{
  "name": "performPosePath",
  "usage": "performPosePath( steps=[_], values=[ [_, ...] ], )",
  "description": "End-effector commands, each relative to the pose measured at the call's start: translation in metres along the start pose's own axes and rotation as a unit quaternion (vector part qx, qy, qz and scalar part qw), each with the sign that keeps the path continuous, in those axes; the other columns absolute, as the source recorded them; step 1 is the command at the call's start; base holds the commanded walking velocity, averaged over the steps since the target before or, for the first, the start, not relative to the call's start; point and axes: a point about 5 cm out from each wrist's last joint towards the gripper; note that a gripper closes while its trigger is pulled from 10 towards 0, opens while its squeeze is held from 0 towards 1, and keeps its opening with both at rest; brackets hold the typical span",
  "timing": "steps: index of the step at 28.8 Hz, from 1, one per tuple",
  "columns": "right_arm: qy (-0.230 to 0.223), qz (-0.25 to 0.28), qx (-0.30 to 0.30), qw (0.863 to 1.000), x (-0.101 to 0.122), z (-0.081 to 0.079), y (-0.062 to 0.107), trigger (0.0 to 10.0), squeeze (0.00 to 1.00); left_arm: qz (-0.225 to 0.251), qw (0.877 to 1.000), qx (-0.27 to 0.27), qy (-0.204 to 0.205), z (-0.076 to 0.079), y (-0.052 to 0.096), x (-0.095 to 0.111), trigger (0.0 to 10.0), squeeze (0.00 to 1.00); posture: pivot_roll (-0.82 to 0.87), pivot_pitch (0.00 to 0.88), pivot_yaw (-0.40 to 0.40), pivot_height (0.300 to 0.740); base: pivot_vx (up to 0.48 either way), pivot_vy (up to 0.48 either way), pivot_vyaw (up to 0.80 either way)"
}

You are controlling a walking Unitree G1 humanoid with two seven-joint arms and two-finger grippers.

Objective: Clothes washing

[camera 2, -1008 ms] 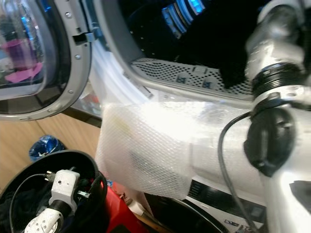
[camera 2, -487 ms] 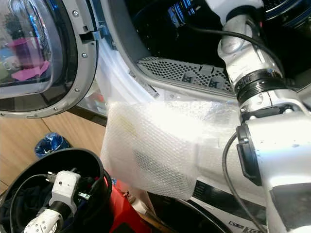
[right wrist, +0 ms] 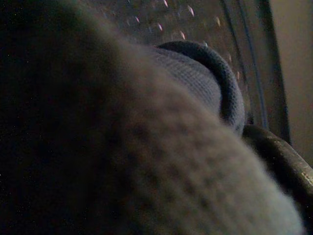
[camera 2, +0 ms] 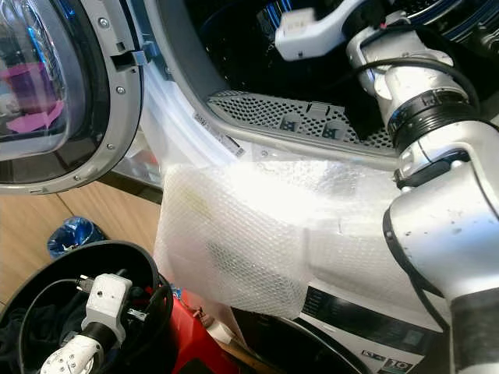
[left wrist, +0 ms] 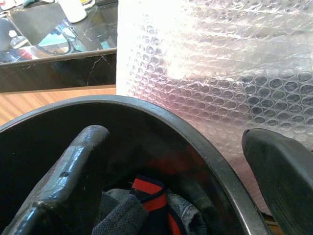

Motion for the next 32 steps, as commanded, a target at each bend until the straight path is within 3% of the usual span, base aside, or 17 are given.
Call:
performPosePath(
  steps=[1, 5, 8, 9, 10, 11, 12, 13, 14, 18, 22, 23, 24, 25, 27, 30, 32],
  values=[
    [0.024, 0.018, -0.017, 0.999, 0.0, 0.012, -0.008, 10.0, 0.0, -0.007, 1.0, -0.007, -0.01, 0.0, 0.002, -0.002, 10.0, 0.0, 0.03, 0.059, 0.107, 0.74, 0.0, 0.0, 0.0],
    [0.023, 0.021, 0.027, 0.999, 0.0, 0.003, -0.004, 10.0, 0.0, -0.011, 1.0, -0.016, -0.008, 0.003, 0.003, -0.002, 10.0, 0.0, 0.03, 0.062, 0.108, 0.74, 0.0, 0.0, 0.0],
    [-0.105, -0.034, 0.065, 0.992, -0.007, -0.004, 0.0, 10.0, 0.0, -0.011, 1.0, -0.019, -0.006, 0.005, 0.003, -0.003, 10.0, 0.0, 0.02, 0.064, 0.109, 0.74, 0.0, 0.0, 0.0],
    [-0.257, -0.098, 0.086, 0.958, -0.012, -0.009, 0.003, 10.0, 0.0, -0.012, 1.0, -0.021, -0.005, 0.006, 0.002, -0.003, 10.0, 0.0, 0.02, 0.062, 0.11, 0.74, 0.0, 0.0, 0.0],
    [-0.306, -0.118, 0.091, 0.94, -0.014, -0.011, 0.004, 10.0, 0.0, -0.012, 1.0, -0.022, -0.005, 0.006, 0.002, -0.003, 10.0, 0.0, 0.02, 0.062, 0.11, 0.74, 0.0, 0.0, 0.0],
    [-0.41, -0.156, 0.1, 0.893, -0.016, -0.015, 0.006, 10.0, 0.0, -0.011, 1.0, -0.023, -0.004, 0.006, 0.002, -0.003, 10.0, 0.0, 0.02, 0.062, 0.11, 0.74, 0.0, 0.0, 0.0],
    [-0.581, -0.201, 0.11, 0.781, -0.015, -0.021, 0.009, 10.0, 0.0, -0.011, 1.0, -0.025, -0.004, 0.007, 0.001, -0.002, 10.0, 0.0, 0.02, 0.062, 0.11, 0.74, 0.0, 0.0, 0.0],
    [-0.581, -0.201, 0.11, 0.781, -0.015, -0.021, 0.009, 10.0, 0.0, -0.011, 1.0, -0.025, -0.004, 0.007, 0.001, -0.002, 10.0, 0.0, 0.02, 0.062, 0.11, 0.74, 0.0, 0.0, 0.0],
    [-0.703, -0.221, 0.109, 0.667, -0.014, -0.025, 0.01, 10.0, 0.0, -0.01, 1.0, -0.026, -0.004, 0.007, 0.001, -0.002, 10.0, 0.0, 0.02, 0.055, 0.111, 0.74, 0.0, 0.0, 0.0],
    [-0.739, -0.22, 0.164, 0.616, -0.007, -0.039, 0.019, 10.0, 0.0, -0.009, 1.0, -0.027, -0.003, 0.007, 0.0, -0.001, 10.0, 0.0, 0.02, 0.056, 0.113, 0.74, 0.0, 0.0, 0.0],
    [-0.701, -0.193, 0.227, 0.648, 0.003, -0.047, 0.025, 10.0, 0.0, -0.009, 1.0, -0.029, -0.003, 0.007, 0.0, -0.001, 10.0, 0.0, 0.02, 0.056, 0.113, 0.74, 0.0, 0.0, 0.0],
    [-0.664, -0.176, 0.239, 0.686, 0.002, -0.048, 0.026, 10.0, 0.0, -0.009, 1.0, -0.03, -0.002, 0.007, 0.0, -0.001, 10.0, 0.0, 0.02, 0.058, 0.113, 0.74, 0.0, 0.0, 0.0],
    [-0.584, -0.15, 0.252, 0.757, -0.002, -0.049, 0.029, 10.0, 0.0, -0.009, 0.999, -0.031, -0.001, 0.008, 0.0, -0.001, 10.0, 0.0, 0.01, 0.063, 0.115, 0.74, 0.0, 0.0, 0.0],
    [-0.567, -0.144, 0.242, 0.774, -0.008, -0.046, 0.029, 10.0, 0.0, -0.009, 0.999, -0.032, -0.001, 0.009, 0.001, -0.001, 10.0, 0.0, 0.0, 0.066, 0.117, 0.74, 0.0, 0.0, 0.0],
    [-0.548, -0.136, 0.218, 0.796, -0.019, -0.04, 0.028, 10.0, 0.0, -0.009, 0.999, -0.034, 0.0, 0.011, 0.001, -0.001, 10.0, 0.0, 0.0, 0.067, 0.115, 0.74, 0.0, 0.0, 0.0],
    [-0.55, -0.135, 0.218, 0.795, -0.019, -0.039, 0.028, 10.0, 0.0, -0.009, 0.999, -0.035, 0.0, 0.011, 0.001, -0.001, 10.0, 0.0, 0.0, 0.067, 0.115, 0.74, 0.0, 0.0, 0.0],
    [-0.501, -0.126, 0.201, 0.832, -0.035, -0.033, 0.031, 10.0, 0.0, -0.009, 0.999, -0.033, 0.002, 0.011, 0.001, -0.001, 10.0, 0.0, 0.0, 0.074, 0.109, 0.74, 0.0, 0.0, 0.0]
  ],
)
Point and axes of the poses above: a point about 5 cm out from each wrist's last joint towards the gripper, its own y axis pointing back from the gripper into the wrist, its own x axis along the axis of the wrist's last joint, z = x × y, and after that the axes turned 5 degrees about -y, right-handed
